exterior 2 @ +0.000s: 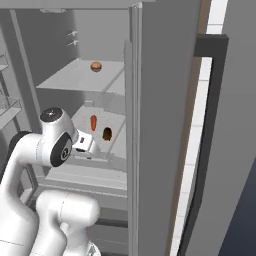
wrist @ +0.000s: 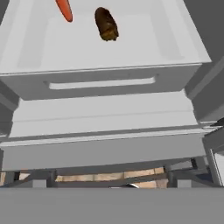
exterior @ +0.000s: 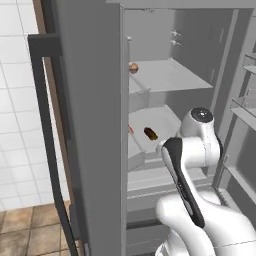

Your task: Place the sweet potato in the correct fridge rack based on whether it is a fruit or vegetable. Finally, close the fridge door.

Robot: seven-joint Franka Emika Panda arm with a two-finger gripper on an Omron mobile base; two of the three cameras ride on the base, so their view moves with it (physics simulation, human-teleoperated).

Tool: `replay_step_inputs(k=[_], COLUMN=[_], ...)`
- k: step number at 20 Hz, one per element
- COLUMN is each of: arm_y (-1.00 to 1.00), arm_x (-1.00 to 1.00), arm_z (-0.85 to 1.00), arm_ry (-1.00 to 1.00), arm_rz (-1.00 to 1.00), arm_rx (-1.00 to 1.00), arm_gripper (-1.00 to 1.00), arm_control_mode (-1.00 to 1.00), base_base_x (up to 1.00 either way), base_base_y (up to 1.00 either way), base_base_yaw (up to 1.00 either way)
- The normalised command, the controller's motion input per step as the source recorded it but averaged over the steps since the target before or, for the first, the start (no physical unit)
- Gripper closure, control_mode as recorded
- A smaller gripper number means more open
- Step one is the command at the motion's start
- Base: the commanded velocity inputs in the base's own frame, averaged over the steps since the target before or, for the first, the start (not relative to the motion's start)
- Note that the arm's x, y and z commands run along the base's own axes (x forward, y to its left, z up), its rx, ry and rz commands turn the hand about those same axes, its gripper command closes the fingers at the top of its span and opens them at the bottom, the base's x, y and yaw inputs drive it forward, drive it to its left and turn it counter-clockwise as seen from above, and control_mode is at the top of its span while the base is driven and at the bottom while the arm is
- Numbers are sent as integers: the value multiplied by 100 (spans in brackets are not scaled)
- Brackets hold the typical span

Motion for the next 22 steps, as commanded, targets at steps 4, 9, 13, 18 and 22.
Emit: replay_step_inputs(k=[4,9,13,18,22], arm_y=[0,0,0,0,0], arm_x=[0,0,0,0,0], arm_z=[0,0,0,0,0], arm_ry=[0,0,0,0,0], arm_rz=[0,0,0,0,0], arm_rx=[0,0,0,0,0], arm_gripper=[-100,-100,-100,-100,-100], arm_control_mode=[100,100,100,100,100], base_base_x=[-100,-72,-33,-17,-33], base_base_y=[5,19,18,1,0], base_base_yaw=[0,0,0,0,0])
